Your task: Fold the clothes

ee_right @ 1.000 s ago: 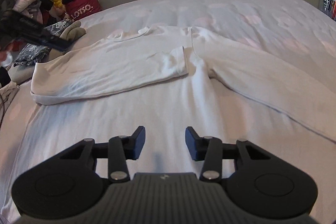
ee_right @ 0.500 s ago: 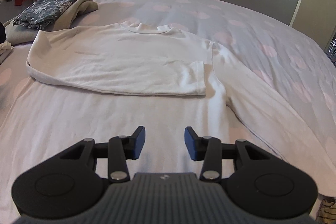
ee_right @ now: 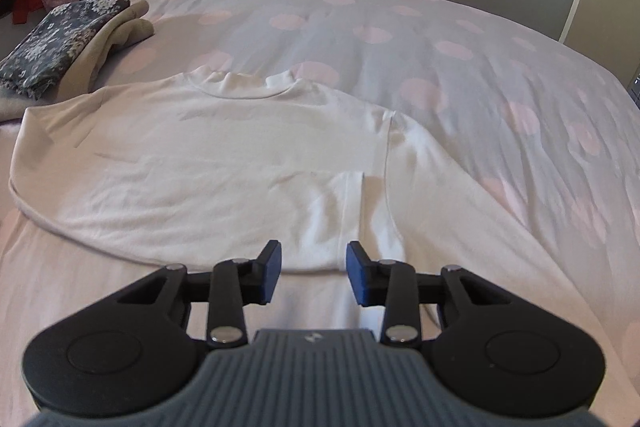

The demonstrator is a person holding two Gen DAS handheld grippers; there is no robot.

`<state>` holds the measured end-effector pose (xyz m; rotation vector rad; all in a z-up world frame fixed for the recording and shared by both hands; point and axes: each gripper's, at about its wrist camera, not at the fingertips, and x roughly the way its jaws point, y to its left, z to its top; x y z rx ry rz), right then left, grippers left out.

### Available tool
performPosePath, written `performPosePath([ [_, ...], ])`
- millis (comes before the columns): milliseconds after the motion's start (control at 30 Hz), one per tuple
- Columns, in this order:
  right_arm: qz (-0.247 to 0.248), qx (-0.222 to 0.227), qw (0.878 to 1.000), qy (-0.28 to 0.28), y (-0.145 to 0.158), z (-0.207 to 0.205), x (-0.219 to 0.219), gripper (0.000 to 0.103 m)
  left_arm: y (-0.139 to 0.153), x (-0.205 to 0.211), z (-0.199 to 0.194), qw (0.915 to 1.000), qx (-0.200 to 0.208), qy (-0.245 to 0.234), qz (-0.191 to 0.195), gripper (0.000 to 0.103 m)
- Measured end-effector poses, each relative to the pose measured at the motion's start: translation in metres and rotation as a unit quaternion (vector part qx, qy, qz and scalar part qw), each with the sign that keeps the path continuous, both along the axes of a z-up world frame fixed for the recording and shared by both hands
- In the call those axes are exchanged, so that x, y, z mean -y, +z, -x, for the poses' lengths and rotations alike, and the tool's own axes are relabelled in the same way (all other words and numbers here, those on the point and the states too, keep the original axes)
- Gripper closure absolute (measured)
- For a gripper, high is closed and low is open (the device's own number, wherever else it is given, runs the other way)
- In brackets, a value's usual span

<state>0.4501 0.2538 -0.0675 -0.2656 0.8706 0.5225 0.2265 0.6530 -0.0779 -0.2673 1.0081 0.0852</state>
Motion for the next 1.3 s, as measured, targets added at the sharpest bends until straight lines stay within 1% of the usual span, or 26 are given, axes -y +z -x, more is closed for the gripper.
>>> performPosePath([
  [100, 0.003, -0.005, 1.000, -0.003, -0.011, -0.032, -0.007, 0.064, -0.015, -0.003, -0.014, 1.0000, 0.002, -0.001, 0.007, 0.079],
  [300, 0.009, -0.004, 1.000, -0.019, -0.042, -0.082, -0.021, 0.065, -0.027, -0.016, -0.034, 0.9998, 0.010, 0.012, 0.009, 0.079],
  [333, 0.008, -0.007, 1.000, -0.020, -0.047, -0.086, -0.022, 0.067, -0.030, -0.017, -0.036, 0.9998, 0.010, 0.012, 0.012, 0.079],
  [367, 0.007, -0.010, 1.000, -0.022, -0.051, -0.090, -0.023, 0.072, -0.032, -0.017, -0.036, 0.9998, 0.011, 0.011, 0.011, 0.079],
  [400, 0.010, -0.007, 1.000, -0.019, -0.053, -0.091, -0.025, 0.079, -0.033, -0.017, -0.037, 0.9999, 0.011, 0.008, 0.009, 0.079],
  [433, 0.018, 0.004, 1.000, -0.011, -0.052, -0.087, -0.028, 0.085, -0.035, -0.017, -0.037, 0.9999, 0.012, 0.006, 0.007, 0.079],
  [467, 0.026, 0.016, 1.000, -0.002, -0.051, -0.083, -0.031, 0.088, -0.037, -0.016, -0.037, 0.9999, 0.013, 0.002, 0.004, 0.079],
  [500, 0.034, 0.027, 0.999, 0.006, -0.050, -0.079, -0.034, 0.095, -0.038, -0.015, -0.036, 0.9999, 0.016, -0.002, -0.001, 0.079],
  [567, 0.048, 0.051, 0.997, 0.025, -0.043, -0.070, -0.039, 0.095, -0.039, -0.012, -0.034, 0.9997, 0.020, -0.012, -0.009, 0.079],
  [633, 0.053, 0.072, 0.996, 0.027, -0.027, -0.065, -0.038, 0.095, -0.039, -0.007, -0.032, 0.9993, 0.020, -0.024, -0.021, 0.079],
  [767, 0.065, 0.106, 0.992, -0.001, 0.003, -0.069, -0.028, 0.096, -0.037, 0.004, -0.030, 0.9976, 0.021, -0.049, -0.044, 0.079],
  [833, 0.071, 0.123, 0.990, -0.015, 0.018, -0.070, -0.023, 0.096, -0.035, 0.010, -0.031, 0.9960, 0.025, -0.062, -0.058, 0.076],
  [867, 0.074, 0.132, 0.988, -0.022, 0.025, -0.071, -0.020, 0.096, -0.033, 0.014, -0.031, 0.9952, 0.028, -0.070, -0.064, 0.072],
  [933, 0.079, 0.144, 0.986, -0.039, 0.037, -0.075, -0.013, 0.096, -0.031, 0.022, -0.033, 0.9929, 0.033, -0.085, -0.076, 0.070],
  [967, 0.080, 0.137, 0.986, -0.048, 0.035, -0.080, -0.007, 0.096, -0.030, 0.027, -0.035, 0.9914, 0.035, -0.094, -0.084, 0.069],
  [1000, 0.077, 0.126, 0.988, -0.052, 0.031, -0.083, -0.003, 0.095, -0.029, 0.032, -0.037, 0.9898, 0.037, -0.102, -0.092, 0.067],
  [1100, 0.071, 0.095, 0.991, -0.062, 0.017, -0.092, 0.007, 0.095, -0.028, 0.046, -0.045, 0.9832, 0.042, -0.130, -0.121, 0.067],
  [1167, 0.073, 0.091, 0.991, -0.065, 0.006, -0.093, 0.008, 0.095, -0.028, 0.056, -0.052, 0.9777, 0.040, -0.148, -0.144, 0.067],
  [1233, 0.076, 0.086, 0.991, -0.069, -0.005, -0.094, 0.008, 0.095, -0.033, 0.065, -0.059, 0.9708, 0.028, -0.165, -0.171, 0.067],
  [1267, 0.076, 0.084, 0.991, -0.071, -0.009, -0.094, 0.009, 0.095, -0.036, 0.069, -0.062, 0.9670, 0.020, -0.172, -0.187, 0.071],
  [1300, 0.076, 0.083, 0.991, -0.073, -0.011, -0.095, 0.010, 0.095, -0.037, 0.071, -0.064, 0.9648, 0.015, -0.174, -0.197, 0.083],
])
